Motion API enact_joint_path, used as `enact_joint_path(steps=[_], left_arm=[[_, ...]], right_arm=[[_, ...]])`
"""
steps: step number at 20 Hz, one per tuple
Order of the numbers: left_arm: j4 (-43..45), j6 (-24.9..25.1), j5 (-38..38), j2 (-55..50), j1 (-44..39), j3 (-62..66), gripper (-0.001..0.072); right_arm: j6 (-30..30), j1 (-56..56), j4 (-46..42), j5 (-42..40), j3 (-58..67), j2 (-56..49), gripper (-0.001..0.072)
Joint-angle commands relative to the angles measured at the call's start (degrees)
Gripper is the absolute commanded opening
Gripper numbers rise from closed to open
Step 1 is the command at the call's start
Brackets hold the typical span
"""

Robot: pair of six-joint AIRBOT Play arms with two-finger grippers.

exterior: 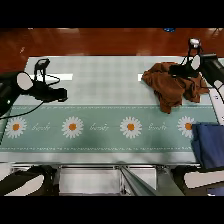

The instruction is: Fold the shirts.

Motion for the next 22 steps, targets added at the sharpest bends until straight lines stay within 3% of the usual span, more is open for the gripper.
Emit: enact_joint_path(steps=[1, 3, 4, 5, 6, 9, 12, 16, 19, 22], left_arm=[[0.17, -2.34, -0.42, 0.33, -2.45, -3.10, 0.0507], [0.13, -4.98, -0.87, 0.39, -3.41, -3.17, 0.0507], [-0.04, -6.93, -1.09, 0.39, -3.48, -3.17, 0.0506], [-0.96, -7.41, -1.29, 0.44, -3.48, -3.17, 0.0506], [-1.25, -7.10, -1.97, 0.59, -3.48, -2.99, 0.0507], [2.95, -1.97, -8.44, 2.73, -1.22, -0.57, 0.0506], [7.06, -1.42, -13.79, 8.85, 3.76, 0.46, 0.0506], [6.49, -3.34, -10.05, 21.79, 6.19, -4.04, 0.0506], [0.76, -3.30, -6.34, 31.04, 5.92, -11.08, 0.0506], [-1.86, -3.61, -4.35, 36.00, 5.70, -16.81, 0.0506]], right_arm=[[-5.05, -2.12, 5.79, 1.68, 0.07, -5.27, 0.0413], [-5.07, -2.14, 6.16, 2.12, 0.07, -6.51, 0.0399], [-5.07, -2.14, 6.12, 2.32, 0.07, -6.64, 0.0342], [-5.22, -2.14, 6.38, 3.32, 0.26, -6.56, 0.0151], [-6.49, -2.14, 7.41, 5.11, 1.07, -6.56, 0.0026], [-12.35, -2.14, 11.89, 13.51, 7.96, -5.40, 0.0023], [-14.25, -2.12, 16.37, 15.54, 16.37, 0.76, 0.0023], [-16.90, -2.12, 24.17, 13.70, 26.53, 10.88, 0.0023], [-18.16, -1.64, 27.78, 13.66, 33.33, 17.20, 0.0022], [-23.43, 2.43, 32.52, 13.18, 37.24, 21.62, 0.0022]])
